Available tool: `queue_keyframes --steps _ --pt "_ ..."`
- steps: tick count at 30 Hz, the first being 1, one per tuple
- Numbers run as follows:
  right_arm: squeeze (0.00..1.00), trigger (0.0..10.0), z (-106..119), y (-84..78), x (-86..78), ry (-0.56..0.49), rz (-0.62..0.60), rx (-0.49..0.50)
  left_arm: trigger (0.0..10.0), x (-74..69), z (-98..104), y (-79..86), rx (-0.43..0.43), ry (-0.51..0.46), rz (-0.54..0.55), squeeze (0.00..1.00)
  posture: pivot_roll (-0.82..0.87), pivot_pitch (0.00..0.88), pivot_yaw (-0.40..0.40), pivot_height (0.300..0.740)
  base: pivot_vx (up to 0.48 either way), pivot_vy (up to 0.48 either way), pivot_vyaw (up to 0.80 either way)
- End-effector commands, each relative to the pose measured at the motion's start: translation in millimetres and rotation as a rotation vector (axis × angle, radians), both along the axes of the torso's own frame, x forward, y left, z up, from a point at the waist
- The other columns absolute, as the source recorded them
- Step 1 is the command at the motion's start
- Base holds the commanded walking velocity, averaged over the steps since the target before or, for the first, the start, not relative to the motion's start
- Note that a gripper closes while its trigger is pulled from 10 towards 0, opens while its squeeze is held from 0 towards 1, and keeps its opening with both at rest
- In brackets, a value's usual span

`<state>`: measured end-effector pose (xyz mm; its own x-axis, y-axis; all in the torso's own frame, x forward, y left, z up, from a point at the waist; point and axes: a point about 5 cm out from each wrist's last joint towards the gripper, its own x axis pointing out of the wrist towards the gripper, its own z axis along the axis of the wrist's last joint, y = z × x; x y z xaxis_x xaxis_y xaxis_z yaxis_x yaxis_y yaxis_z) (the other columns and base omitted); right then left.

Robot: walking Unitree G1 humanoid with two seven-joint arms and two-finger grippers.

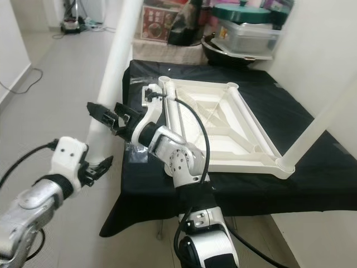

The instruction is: Building children table

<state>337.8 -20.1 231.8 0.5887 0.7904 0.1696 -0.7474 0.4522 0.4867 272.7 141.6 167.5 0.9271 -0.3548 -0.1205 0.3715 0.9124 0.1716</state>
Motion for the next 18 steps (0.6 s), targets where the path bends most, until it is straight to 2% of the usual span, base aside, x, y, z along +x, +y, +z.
queue_keyframes --steps 1,4,6,11,15,16,18 --pt "0.0 10.0 -9.9 13.7 -8.9 0.069 0.011 0.066 9.8 3.4 2.5 -11.9 0.005 -0.028 -0.031 0.0 0.15 0.0 -0.145 0.74 0.0 0.0 0.0" --pt "0.0 10.0 -9.6 18.3 -10.2 0.084 -0.011 0.087 10.0 5.1 2.9 -21.0 0.009 -0.035 -0.058 0.0 0.15 0.0 -0.145 0.74 0.0 0.0 0.0" --pt "0.0 10.0 -9.6 18.3 -10.2 0.084 -0.011 0.087 10.0 5.1 2.9 -21.0 0.009 -0.035 -0.058 0.0 0.15 0.0 -0.145 0.74 0.0 0.0 0.0" --pt "0.0 10.0 -4.5 21.9 -9.0 0.087 -0.036 0.135 10.0 0.0 -2.0 -36.1 0.007 -0.025 -0.127 0.0 0.15 0.0 -0.141 0.74 0.0 0.0 0.0" --pt "0.0 10.0 -2.6 22.6 -9.5 0.078 -0.035 0.145 10.0 -3.7 -4.6 -40.2 0.009 -0.016 -0.151 0.0 0.15 0.0 -0.143 0.74 0.0 0.0 0.0" --pt "0.0 0.0 -0.8 22.2 -11.3 0.065 -0.029 0.158 10.0 -6.9 -7.9 -42.3 0.016 -0.006 -0.162 0.0 0.15 0.0 -0.143 0.74 0.0 0.0 0.0" --pt "0.0 0.0 -0.2 21.1 -13.1 0.055 -0.024 0.165 10.0 -9.2 -10.3 -43.0 0.021 0.002 -0.167 0.0 0.15 0.0 -0.146 0.74 0.0 0.0 0.0"
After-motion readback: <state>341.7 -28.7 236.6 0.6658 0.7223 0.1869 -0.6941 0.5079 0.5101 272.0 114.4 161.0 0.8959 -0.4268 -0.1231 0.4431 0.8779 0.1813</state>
